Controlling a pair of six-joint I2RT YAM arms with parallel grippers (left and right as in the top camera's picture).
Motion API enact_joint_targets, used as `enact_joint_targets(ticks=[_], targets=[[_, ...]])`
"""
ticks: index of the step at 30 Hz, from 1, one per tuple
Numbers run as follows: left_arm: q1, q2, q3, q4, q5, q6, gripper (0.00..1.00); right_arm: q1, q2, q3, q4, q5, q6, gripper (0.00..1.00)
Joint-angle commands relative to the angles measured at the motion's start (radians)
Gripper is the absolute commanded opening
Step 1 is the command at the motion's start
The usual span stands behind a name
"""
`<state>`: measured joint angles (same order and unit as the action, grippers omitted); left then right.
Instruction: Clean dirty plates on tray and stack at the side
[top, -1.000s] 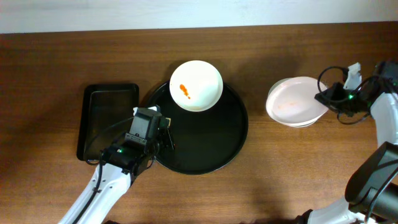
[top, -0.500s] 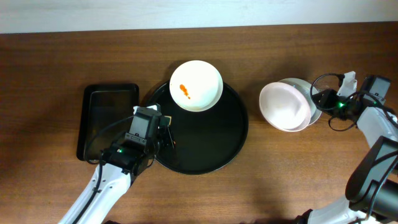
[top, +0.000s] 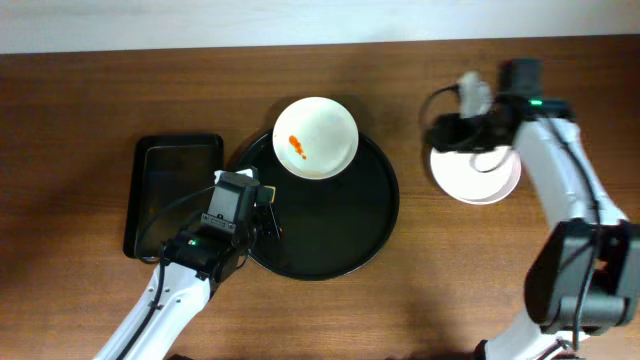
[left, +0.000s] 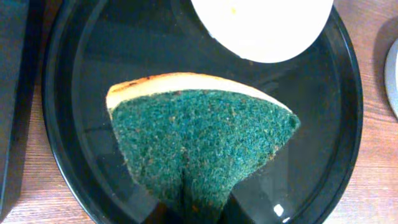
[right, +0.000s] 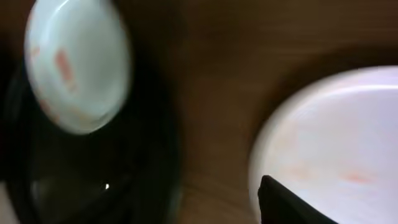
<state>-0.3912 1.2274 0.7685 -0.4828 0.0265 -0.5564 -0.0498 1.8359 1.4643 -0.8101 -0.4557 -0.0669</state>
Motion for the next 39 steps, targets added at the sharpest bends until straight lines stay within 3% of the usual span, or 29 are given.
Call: enact_joint_targets(ticks=[1,3,4,5,7,10,13,17,19,20,23,24,27,29,30,31,32,33,39], targets=[[0.006,0.014,0.003,-0.013,-0.018,0.082,0.05,0.094,-0.004,0.015,-0.016,0.022,0.061,0.64],[0.036,0.038,0.006,-0.047,-0.172,0.129,0.04,0.135,-0.004,0.015,-0.047,0.002,0.114,0.73],[0.093,0.036,0.031,-0.066,-0.175,0.143,0.03,0.149,-0.004,0.015,-0.062,-0.041,0.113,0.77],[0.155,0.037,0.070,-0.094,-0.144,0.161,0.01,0.160,-0.004,0.015,-0.074,-0.072,0.113,0.79],[0.305,0.037,0.161,-0.161,-0.018,0.270,0.01,0.192,-0.004,0.015,-0.076,-0.160,0.116,0.97],[0.439,0.084,0.186,-0.192,-0.035,0.271,0.01,0.285,-0.003,0.015,-0.064,-0.168,0.162,0.99],[0.478,0.227,0.186,-0.165,-0.052,0.275,0.06,0.375,-0.003,0.015,-0.050,-0.118,0.162,0.99],[0.489,0.411,0.186,0.013,-0.060,0.327,0.16,0.403,-0.003,0.015,-0.050,-0.108,0.161,0.99],[0.499,0.443,0.186,0.055,-0.146,0.327,0.20,0.403,-0.003,0.015,-0.050,-0.108,0.161,0.99],[0.499,0.456,0.186,0.065,-0.183,0.327,0.27,0.403,-0.003,0.015,-0.050,-0.108,0.161,0.99],[0.499,0.463,0.186,0.082,-0.173,0.326,0.86,0.403,-0.003,0.015,-0.050,-0.108,0.161,0.99],[0.499,0.463,0.186,0.098,-0.162,0.326,0.96,0.403,-0.003,0.015,-0.050,-0.108,0.161,0.99],[0.499,0.463,0.186,0.113,-0.163,0.326,0.97,0.403,-0.003,0.015,-0.050,-0.108,0.161,0.99],[0.499,0.463,0.186,0.129,-0.162,0.327,0.89,0.403,-0.003,0.015,-0.050,-0.108,0.161,0.99],[0.499,0.463,0.186,0.127,-0.161,0.326,0.63,0.403,-0.003,0.015,-0.050,-0.108,0.161,0.99],[0.499,0.463,0.182,0.126,-0.162,0.326,0.46,0.403,-0.003,0.015,-0.050,-0.108,0.161,0.99],[0.499,0.465,0.179,0.126,-0.162,0.326,0.47,0.403,-0.003,0.015,-0.050,-0.108,0.161,0.99],[0.499,0.478,0.177,0.126,-0.162,0.310,0.56,0.403,-0.003,0.015,-0.050,-0.108,0.161,0.99],[0.499,0.601,0.179,0.150,-0.162,0.300,0.55,0.403,-0.003,0.015,-0.050,-0.108,0.161,0.99]])
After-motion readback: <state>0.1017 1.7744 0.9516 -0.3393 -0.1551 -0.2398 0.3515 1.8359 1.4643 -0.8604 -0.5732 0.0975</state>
